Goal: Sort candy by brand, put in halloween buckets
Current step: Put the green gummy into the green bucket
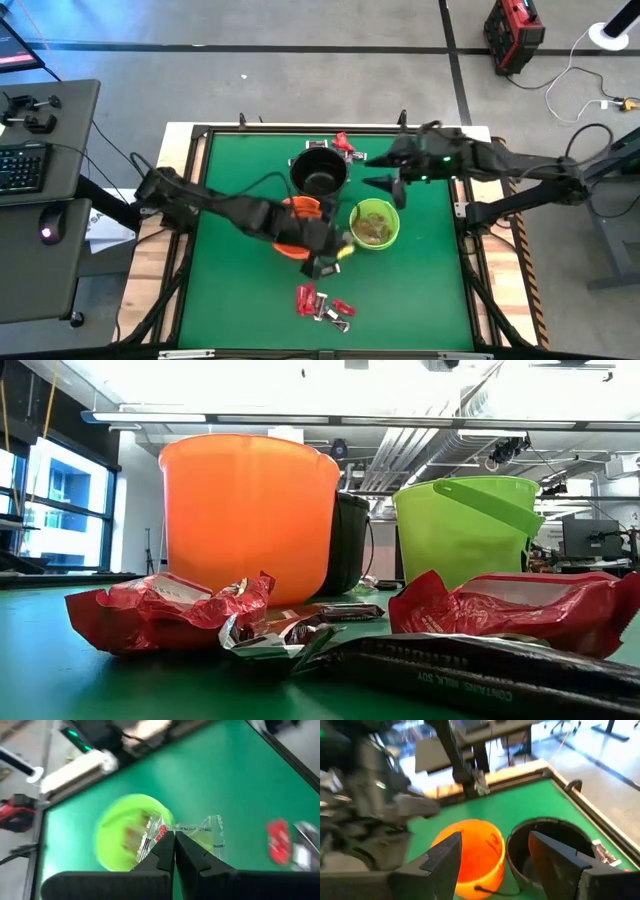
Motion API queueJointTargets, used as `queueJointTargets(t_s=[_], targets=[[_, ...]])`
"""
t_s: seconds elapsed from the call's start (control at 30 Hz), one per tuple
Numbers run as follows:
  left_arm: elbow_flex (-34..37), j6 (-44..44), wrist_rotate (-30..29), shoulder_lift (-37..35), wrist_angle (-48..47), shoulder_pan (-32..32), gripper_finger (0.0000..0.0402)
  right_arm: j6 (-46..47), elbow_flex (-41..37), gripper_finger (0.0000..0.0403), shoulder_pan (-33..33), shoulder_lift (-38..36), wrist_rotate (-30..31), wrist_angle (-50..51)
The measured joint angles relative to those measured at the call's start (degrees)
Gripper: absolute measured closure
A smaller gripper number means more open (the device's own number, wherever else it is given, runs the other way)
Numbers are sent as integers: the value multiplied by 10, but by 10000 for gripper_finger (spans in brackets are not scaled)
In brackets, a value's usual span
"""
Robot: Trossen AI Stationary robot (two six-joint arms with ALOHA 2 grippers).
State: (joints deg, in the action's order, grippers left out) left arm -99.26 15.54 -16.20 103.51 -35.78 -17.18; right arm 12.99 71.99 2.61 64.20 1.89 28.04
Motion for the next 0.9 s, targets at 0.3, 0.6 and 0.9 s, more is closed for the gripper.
queueJointTargets(t_s=[0.3,0.6,0.9], targets=[[0,-9,76,85,207,94,401,67,0,179,0,-66,43,-23],[1,-55,82,173,229,124,381,102,0,179,0,-61,72,-25],[1,-64,82,145,172,123,249,100,0,179,0,-54,71,-16]])
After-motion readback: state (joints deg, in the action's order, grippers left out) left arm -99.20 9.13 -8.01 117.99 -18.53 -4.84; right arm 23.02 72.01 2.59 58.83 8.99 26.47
